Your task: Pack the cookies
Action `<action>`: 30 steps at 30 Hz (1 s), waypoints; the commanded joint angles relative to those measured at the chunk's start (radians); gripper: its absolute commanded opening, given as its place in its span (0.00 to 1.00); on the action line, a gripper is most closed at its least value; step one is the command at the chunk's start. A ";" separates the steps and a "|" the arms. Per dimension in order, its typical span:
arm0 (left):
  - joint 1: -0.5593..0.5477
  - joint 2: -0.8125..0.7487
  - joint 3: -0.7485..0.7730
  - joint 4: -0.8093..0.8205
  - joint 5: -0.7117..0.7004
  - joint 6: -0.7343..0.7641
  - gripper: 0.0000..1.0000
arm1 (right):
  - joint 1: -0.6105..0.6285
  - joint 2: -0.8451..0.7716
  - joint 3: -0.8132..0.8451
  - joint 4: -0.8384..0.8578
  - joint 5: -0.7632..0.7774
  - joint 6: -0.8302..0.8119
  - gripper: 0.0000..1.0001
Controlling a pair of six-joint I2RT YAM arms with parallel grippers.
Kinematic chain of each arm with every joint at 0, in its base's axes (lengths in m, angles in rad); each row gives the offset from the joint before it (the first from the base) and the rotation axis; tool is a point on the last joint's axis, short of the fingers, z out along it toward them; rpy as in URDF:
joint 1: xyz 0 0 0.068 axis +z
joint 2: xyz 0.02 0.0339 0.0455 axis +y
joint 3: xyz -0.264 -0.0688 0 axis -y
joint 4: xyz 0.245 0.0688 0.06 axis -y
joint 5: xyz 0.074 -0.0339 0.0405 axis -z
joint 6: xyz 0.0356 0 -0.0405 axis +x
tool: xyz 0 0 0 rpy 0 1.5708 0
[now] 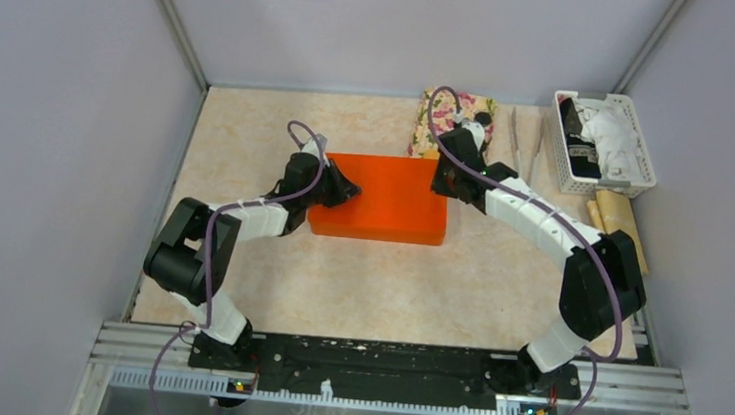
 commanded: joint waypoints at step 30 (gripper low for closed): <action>-0.060 -0.294 0.179 -0.403 -0.168 0.211 0.12 | 0.004 -0.165 -0.067 0.025 0.017 -0.086 0.63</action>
